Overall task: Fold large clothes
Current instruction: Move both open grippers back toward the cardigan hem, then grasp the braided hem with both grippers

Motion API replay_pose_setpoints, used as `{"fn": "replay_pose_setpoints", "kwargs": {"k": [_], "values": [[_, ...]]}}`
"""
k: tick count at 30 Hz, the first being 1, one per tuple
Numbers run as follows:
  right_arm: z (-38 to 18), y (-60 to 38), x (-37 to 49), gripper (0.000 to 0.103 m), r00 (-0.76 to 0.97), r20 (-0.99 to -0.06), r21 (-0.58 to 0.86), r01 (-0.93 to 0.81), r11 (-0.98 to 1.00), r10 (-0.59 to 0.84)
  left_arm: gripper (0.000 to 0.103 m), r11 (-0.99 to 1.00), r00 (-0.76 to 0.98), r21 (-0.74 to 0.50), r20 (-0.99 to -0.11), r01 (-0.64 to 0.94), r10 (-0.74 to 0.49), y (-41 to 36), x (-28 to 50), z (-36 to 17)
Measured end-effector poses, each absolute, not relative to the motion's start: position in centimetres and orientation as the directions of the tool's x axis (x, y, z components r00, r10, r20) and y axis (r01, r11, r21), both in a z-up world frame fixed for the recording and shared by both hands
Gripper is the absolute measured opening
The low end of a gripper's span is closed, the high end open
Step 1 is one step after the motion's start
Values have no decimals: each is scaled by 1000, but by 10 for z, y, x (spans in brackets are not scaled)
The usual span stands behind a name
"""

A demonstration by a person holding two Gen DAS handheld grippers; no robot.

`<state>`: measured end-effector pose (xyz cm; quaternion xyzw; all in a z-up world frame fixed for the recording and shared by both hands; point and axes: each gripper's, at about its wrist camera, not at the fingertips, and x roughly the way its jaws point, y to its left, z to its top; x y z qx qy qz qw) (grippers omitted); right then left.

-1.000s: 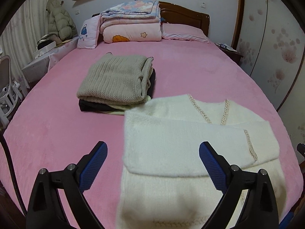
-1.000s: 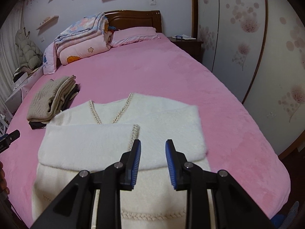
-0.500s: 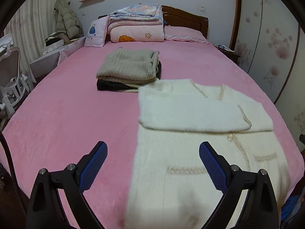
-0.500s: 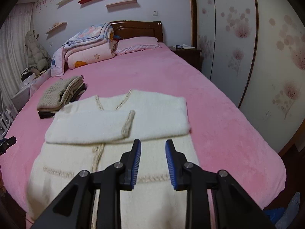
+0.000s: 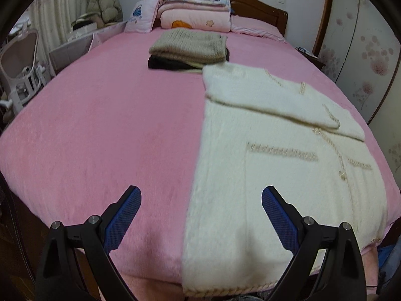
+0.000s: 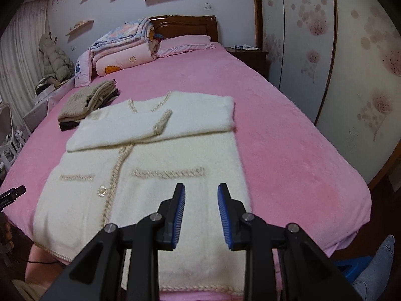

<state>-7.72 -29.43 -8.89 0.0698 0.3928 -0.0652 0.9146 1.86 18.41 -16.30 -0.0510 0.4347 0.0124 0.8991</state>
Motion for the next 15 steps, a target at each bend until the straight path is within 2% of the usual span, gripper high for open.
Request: {"fn": "replay_pose_setpoints", "kwargs": {"k": [8,15], "values": [[-134,-325,-97,27,578,-816,112,203,973,-27,96,987,506,-159,-854,-34,-120,195,1,-215],[-164,-345,-115,27,515,-857,147,228,962,9,96,985,430,-166,-887,45,-169,183,1,-244]]}}
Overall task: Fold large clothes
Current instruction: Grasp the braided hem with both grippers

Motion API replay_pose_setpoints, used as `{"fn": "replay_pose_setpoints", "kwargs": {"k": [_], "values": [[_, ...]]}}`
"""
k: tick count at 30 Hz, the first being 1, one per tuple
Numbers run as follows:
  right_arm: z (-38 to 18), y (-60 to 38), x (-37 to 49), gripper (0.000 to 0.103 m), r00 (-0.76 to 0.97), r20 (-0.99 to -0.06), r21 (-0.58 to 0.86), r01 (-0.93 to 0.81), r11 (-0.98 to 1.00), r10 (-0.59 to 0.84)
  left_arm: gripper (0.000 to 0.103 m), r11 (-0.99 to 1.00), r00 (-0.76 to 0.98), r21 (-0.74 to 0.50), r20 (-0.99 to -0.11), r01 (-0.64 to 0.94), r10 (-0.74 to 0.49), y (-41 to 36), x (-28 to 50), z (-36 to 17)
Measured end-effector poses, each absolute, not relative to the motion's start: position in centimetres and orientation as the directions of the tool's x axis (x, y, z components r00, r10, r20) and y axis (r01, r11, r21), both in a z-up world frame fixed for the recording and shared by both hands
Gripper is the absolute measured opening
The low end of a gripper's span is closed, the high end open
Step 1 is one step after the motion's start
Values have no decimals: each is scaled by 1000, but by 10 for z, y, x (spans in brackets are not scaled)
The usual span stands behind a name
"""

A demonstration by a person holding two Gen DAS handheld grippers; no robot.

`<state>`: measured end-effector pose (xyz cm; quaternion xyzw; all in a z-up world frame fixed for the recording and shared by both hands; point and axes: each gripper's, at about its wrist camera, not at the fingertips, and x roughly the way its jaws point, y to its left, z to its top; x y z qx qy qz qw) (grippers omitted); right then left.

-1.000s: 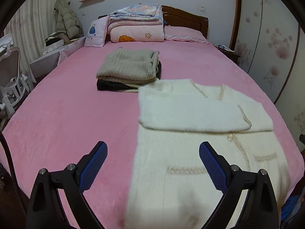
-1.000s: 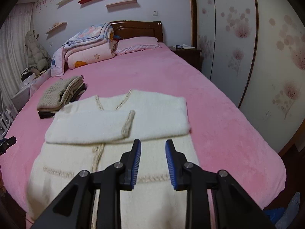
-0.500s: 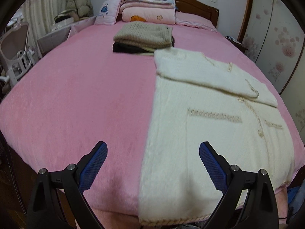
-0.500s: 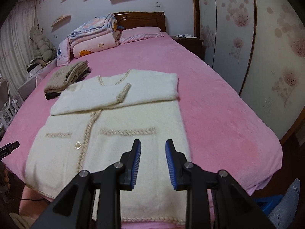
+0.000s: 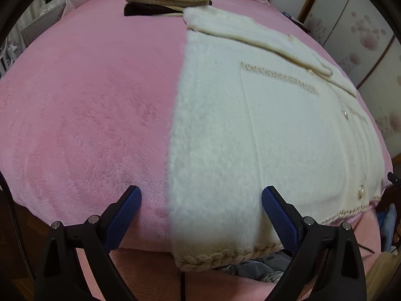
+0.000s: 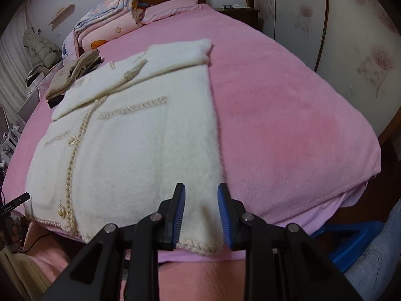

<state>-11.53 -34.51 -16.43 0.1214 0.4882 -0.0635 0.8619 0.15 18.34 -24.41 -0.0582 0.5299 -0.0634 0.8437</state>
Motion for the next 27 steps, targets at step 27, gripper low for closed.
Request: {"fn": "replay_pose_setpoints", "kwargs": {"k": [27], "values": [[-224,-358,-123,29,435,-853,374,124,919,289,62,925,356,-357,-854,128,-379,195,-18,-255]]}}
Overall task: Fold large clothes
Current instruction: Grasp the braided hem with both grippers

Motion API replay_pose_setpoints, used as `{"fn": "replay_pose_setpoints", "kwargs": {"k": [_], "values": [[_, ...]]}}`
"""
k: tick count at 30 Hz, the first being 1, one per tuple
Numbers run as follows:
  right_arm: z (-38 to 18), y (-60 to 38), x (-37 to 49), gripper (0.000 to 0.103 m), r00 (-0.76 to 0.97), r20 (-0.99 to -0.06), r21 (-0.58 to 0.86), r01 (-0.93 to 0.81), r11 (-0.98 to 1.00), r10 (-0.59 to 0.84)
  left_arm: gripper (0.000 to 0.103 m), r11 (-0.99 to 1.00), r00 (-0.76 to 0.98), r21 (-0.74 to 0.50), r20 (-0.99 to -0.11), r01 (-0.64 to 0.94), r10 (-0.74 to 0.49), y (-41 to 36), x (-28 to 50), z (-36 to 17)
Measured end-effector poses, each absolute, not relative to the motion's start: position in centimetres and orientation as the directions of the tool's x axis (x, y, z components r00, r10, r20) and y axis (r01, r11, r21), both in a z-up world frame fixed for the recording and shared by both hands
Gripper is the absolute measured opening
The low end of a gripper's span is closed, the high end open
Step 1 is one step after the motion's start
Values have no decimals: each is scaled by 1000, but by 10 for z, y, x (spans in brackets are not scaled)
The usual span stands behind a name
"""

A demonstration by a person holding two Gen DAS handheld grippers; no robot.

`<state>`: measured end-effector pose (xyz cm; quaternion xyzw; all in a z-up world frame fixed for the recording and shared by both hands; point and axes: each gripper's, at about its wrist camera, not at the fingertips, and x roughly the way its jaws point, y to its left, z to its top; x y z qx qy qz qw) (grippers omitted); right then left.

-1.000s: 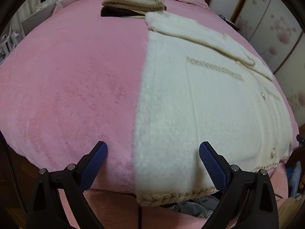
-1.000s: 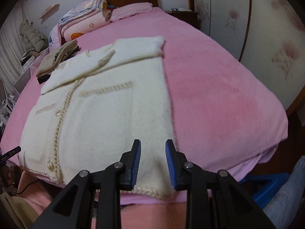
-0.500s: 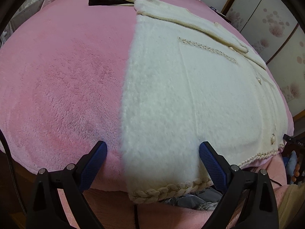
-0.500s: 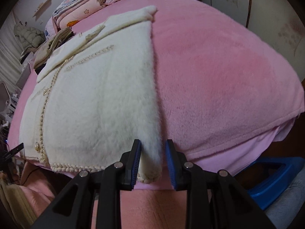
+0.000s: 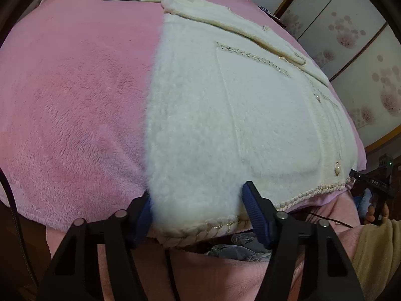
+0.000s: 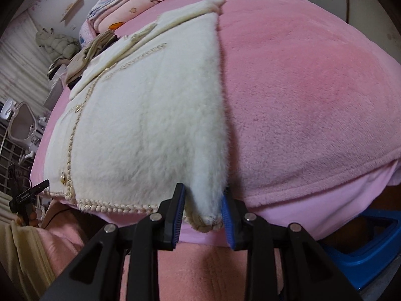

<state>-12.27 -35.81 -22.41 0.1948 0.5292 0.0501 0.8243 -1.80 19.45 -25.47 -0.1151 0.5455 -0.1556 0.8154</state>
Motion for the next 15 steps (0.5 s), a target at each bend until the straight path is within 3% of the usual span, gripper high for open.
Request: {"fn": "replay_pose_setpoints", "kwargs": {"k": [7,13,15], "values": [[-228,-368,-123,29,435,-845,395,113,912,312,62,901,340,-427,-838,79,-427,212,-17,-261],[-235,-374,-117,29,427,-837,424,111,899,342,91,853,292,-519,-808,60,-512,210,-4,-270],[-236,-374,-117,29,426,-836,426,106,898,346,92,867,280,-494,-825,63,-491,199,1,-270]]}}
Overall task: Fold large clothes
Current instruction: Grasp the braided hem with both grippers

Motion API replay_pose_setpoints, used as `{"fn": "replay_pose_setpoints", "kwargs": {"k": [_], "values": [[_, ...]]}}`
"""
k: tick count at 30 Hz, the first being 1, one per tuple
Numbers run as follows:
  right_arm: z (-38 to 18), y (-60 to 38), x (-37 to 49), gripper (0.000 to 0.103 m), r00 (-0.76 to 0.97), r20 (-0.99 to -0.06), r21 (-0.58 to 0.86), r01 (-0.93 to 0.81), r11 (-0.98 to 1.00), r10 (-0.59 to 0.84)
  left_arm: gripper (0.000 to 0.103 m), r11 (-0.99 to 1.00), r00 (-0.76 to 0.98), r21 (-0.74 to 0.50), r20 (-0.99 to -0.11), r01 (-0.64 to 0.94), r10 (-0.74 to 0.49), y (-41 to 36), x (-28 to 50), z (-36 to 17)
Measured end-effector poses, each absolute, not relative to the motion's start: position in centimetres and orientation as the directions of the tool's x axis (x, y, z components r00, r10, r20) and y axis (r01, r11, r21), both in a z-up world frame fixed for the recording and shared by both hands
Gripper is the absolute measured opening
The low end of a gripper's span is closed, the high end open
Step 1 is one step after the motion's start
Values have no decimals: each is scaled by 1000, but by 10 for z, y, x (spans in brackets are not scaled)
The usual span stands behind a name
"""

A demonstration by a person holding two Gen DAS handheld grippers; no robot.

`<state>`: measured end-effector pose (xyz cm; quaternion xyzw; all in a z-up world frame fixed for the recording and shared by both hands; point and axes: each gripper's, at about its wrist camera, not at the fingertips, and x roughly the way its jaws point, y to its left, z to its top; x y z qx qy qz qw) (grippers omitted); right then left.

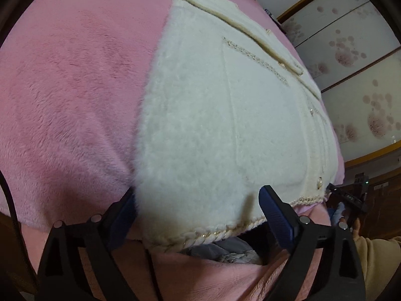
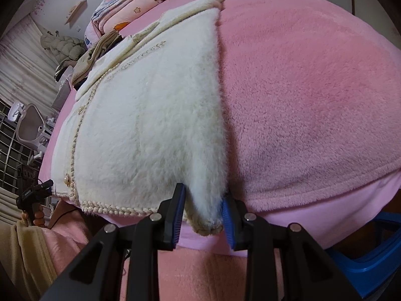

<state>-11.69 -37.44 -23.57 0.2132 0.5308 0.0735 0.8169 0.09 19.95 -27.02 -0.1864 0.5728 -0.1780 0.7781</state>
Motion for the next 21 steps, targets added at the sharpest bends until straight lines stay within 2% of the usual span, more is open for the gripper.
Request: {"fn": "replay_pose_setpoints", "kwargs": {"k": [1,3,4,5,7,10,12,14,17,19,21], "values": [[-235,-374,-117,29,425,-836,425,99,900,348,92,882,276,-463,-840,82,-467,192,2,-269],[-232,-372,-118,29,420,-830,432,71,899,366,64,901,282,-417,-856,117,-433,185,0,-265],[-228,-370,-119,29,420,-823,441,45,897,383,42,905,282,-400,-859,146,-426,182,-1,-262],[-224,-368,-120,27,421,-815,445,14,895,398,30,903,286,-402,-857,152,-430,184,-2,-259],[-218,-365,-122,27,422,-804,449,-33,893,419,24,894,286,-425,-848,141,-447,188,-2,-254],[-218,-363,-119,27,409,-810,438,-53,897,420,25,893,273,-430,-850,132,-450,189,1,-254],[-223,-363,-113,28,395,-821,431,-45,901,413,29,895,262,-427,-856,128,-445,188,2,-256],[-227,-361,-109,29,384,-832,419,-37,907,400,44,893,247,-435,-859,114,-450,185,6,-261],[-234,-360,-105,29,364,-843,415,-27,909,396,53,892,241,-438,-859,109,-451,185,6,-265],[-234,-357,-106,29,362,-849,402,-28,915,384,54,905,249,-411,-870,108,-425,179,6,-265],[-232,-352,-106,26,362,-863,367,-31,930,352,45,922,258,-366,-885,129,-387,173,3,-263]]}}
